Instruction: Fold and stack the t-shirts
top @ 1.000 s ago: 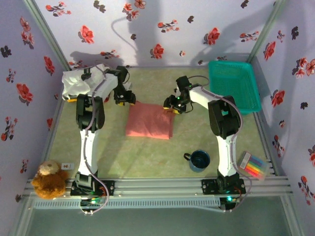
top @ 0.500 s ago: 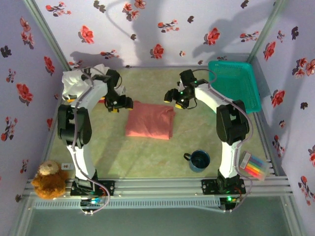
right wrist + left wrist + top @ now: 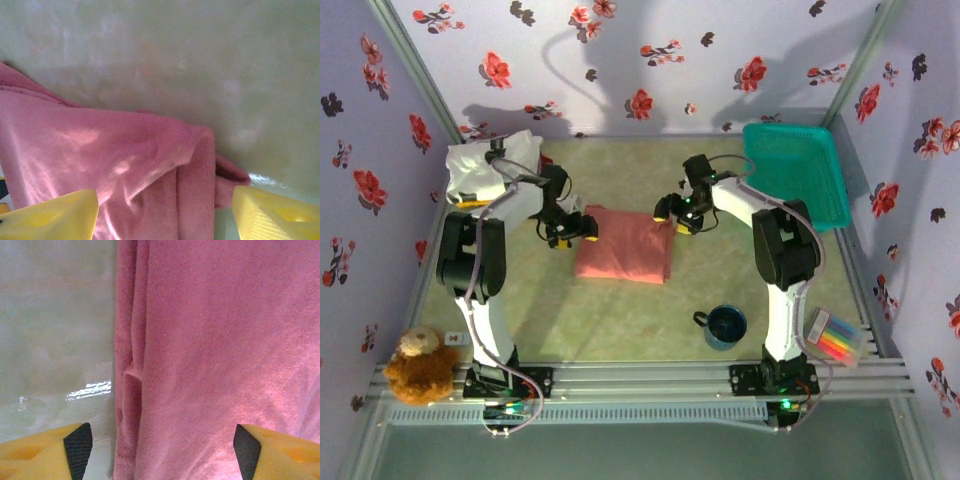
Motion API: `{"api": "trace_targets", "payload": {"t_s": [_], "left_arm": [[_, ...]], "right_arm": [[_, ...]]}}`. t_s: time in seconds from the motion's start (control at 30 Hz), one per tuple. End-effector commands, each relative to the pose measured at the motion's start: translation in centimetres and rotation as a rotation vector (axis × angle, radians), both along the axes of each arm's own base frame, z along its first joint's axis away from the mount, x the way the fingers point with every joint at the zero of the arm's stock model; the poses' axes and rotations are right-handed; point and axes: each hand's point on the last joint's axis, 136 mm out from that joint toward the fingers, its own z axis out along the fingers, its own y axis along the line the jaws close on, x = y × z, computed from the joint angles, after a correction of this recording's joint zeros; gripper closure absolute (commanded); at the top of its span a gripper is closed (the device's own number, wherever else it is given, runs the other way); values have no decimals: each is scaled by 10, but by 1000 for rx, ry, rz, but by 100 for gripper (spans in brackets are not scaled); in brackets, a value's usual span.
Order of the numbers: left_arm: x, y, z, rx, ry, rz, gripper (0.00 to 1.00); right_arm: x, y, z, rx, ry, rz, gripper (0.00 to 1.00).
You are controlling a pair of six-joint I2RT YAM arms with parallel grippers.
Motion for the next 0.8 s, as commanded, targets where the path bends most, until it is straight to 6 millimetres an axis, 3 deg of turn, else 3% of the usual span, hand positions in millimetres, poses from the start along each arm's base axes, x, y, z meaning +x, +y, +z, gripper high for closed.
{"api": "trace_targets", "payload": {"t_s": [0.0,0.13,0.47,0.77], "left_arm": [[-1,-5,-1,-20,6,2,22],[-3,-5,-2,-20,12,-5,22],[-11,0,-12,3,34,-18,22],[-12,-3,-20,-18,34,0,22]], "right_arm": [[2,11,-14,70,34,-6,28],[10,21,-17,131,30,-15,27],[54,41,7,310,-100,-43,27],[56,16,38,223,-167,-44,26]]}}
